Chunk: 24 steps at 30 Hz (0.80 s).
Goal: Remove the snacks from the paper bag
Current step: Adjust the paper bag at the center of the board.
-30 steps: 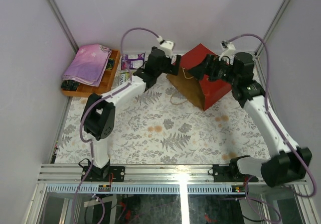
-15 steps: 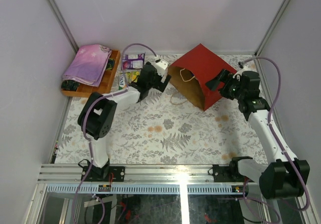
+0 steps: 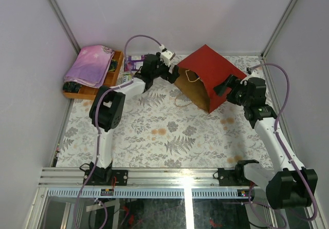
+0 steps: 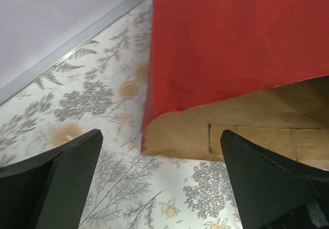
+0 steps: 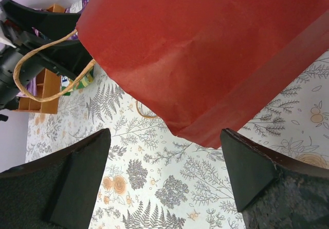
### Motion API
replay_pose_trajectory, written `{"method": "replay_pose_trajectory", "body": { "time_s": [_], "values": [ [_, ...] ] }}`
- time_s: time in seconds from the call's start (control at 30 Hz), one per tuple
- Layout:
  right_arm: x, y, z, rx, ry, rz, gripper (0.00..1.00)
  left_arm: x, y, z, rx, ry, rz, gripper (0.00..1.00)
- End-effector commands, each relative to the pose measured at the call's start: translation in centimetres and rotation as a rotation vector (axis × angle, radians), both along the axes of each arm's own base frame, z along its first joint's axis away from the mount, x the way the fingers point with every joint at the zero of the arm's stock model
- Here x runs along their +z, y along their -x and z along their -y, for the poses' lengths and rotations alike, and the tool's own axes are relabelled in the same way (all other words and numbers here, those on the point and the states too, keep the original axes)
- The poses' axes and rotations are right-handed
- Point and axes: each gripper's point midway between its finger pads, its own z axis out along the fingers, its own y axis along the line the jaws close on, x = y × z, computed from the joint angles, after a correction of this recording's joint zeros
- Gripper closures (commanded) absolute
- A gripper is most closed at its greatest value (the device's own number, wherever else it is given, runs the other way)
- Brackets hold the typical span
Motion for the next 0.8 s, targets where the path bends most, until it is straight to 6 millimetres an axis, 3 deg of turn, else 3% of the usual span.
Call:
{"method": "replay_pose_trajectory", "body": {
  "time_s": [0.0, 0.23, 0.47, 0.53, 0.6, 0.63, 0.77],
  "values": [
    [1.3, -0.3, 0.7, -0.019, 0.037, 0.061, 0.05, 0.7, 0.0, 1.9, -0.098, 0.071, -0.014, 0.02],
    [2.9, 0.1, 0.4, -0.002, 0.030, 0.107, 0.05, -0.1, -2.2, 2.4, -0.072, 0.135, -0.015, 0.07],
    [4.0, 0.6, 0.7, -0.001, 0.047, 0.138, 0.05, 0.3, -4.5, 2.7, -0.020, 0.167, 0.011, 0.35],
    [4.0, 0.6, 0.6, 0.002, 0.046, 0.140, 0.05, 0.5, -4.7, 2.2, 0.015, 0.168, 0.030, 0.52],
    [4.1, 0.6, 0.5, 0.005, 0.043, 0.143, 0.05, 0.5, -5.1, 1.4, 0.062, 0.164, 0.035, 0.90],
    [4.1, 0.6, 0.4, 0.009, 0.039, 0.144, 0.05, 0.3, -5.2, 1.0, 0.084, 0.162, 0.030, 0.99],
    [4.2, 0.3, 0.1, 0.028, 0.029, 0.152, 0.05, 0.1, -5.7, -1.3, 0.196, 0.182, 0.040, 1.00]
  ]
}}
